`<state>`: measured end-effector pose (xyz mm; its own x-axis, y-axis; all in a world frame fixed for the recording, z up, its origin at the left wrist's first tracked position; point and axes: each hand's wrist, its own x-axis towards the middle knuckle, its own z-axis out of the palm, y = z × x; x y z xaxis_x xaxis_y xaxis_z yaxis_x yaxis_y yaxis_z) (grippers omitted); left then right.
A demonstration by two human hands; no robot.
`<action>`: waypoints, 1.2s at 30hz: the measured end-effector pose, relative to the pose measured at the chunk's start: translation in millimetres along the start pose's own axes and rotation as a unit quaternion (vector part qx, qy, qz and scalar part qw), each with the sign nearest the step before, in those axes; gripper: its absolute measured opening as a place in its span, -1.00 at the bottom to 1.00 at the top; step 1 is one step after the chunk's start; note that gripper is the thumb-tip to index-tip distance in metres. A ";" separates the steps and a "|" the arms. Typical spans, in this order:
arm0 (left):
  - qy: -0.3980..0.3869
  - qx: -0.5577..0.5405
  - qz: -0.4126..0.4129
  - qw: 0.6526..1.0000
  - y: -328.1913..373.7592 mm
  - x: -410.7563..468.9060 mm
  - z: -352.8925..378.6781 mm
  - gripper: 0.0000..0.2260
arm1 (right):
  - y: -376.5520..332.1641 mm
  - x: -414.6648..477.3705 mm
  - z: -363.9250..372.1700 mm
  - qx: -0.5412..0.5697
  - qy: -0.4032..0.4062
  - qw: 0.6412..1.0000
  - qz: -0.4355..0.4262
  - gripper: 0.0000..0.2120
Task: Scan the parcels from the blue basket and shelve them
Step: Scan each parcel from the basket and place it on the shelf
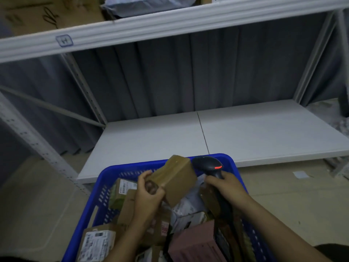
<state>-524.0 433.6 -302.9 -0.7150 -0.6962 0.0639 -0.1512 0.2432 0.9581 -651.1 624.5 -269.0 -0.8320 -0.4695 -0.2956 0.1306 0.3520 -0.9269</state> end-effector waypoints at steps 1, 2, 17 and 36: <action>-0.003 -0.024 -0.002 1.000 5.8 -2.7 -3.4 -0.51 | -2.6 0.1 3.8 0.064 -0.004 0.998 0.009 -0.80; -0.012 -0.021 0.004 1.000 10.6 -5.5 -6.8 -0.45 | -4.9 1.0 7.3 0.137 -0.008 0.990 0.026 -0.80; -0.081 0.063 -0.007 0.995 28.0 -11.2 -26.3 -0.21 | -9.3 13.3 36.3 0.462 -0.088 0.874 0.117 -0.82; 0.001 -0.019 -0.052 0.998 40.7 -3.2 -17.5 -0.58 | -5.3 -1.2 47.3 0.405 -0.056 0.904 0.123 -0.85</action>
<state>-515.9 434.0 -259.3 -0.6955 -0.7177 -0.0357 -0.1987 0.1443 0.9694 -625.3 584.9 -274.7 -0.6699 -0.5531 -0.4953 0.6942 -0.2303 -0.6819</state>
